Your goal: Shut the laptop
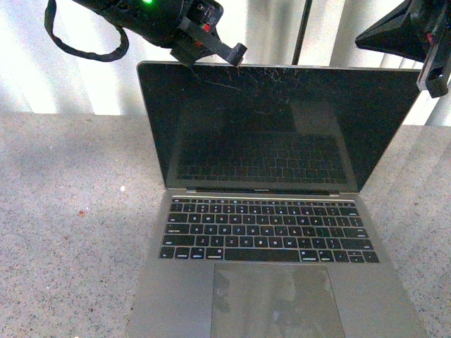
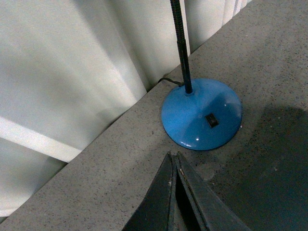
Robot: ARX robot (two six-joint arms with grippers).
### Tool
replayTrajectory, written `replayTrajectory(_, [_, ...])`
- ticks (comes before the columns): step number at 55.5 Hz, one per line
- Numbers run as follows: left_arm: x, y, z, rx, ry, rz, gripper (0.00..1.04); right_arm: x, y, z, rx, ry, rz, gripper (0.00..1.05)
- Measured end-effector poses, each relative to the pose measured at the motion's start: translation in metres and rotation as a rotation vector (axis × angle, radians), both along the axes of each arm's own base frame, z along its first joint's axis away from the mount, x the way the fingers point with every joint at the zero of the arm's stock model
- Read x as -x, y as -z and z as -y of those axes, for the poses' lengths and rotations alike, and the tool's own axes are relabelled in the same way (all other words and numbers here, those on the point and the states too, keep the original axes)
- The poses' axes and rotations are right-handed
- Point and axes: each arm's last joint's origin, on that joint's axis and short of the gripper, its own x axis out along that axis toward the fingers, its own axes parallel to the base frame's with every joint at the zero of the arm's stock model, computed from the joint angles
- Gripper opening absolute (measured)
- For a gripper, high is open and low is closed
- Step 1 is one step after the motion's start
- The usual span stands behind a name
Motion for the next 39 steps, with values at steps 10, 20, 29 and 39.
replayTrajectory(10, [0.0022, -0.0001, -0.0013, -0.010, -0.001, -0.027, 0.04, 0.0007, 0.0029, -0.0002, 0.014, -0.009, -0.019, 0.03])
replayTrajectory(20, [0.0028, -0.0005, -0.0026, -0.014, -0.003, -0.034, 0.04, 0.0027, 0.0053, -0.0021, 0.026, -0.025, -0.048, 0.03])
replayTrajectory(29, [0.0038, -0.0017, -0.0035, -0.026, 0.004, -0.034, 0.04, 0.0037, 0.0062, -0.0052, 0.031, -0.038, -0.056, 0.03])
replayTrajectory(39, [0.0060, -0.0021, -0.0041, -0.032, 0.013, -0.037, 0.04, 0.0045, 0.0071, -0.0055, 0.036, -0.044, -0.064, 0.03])
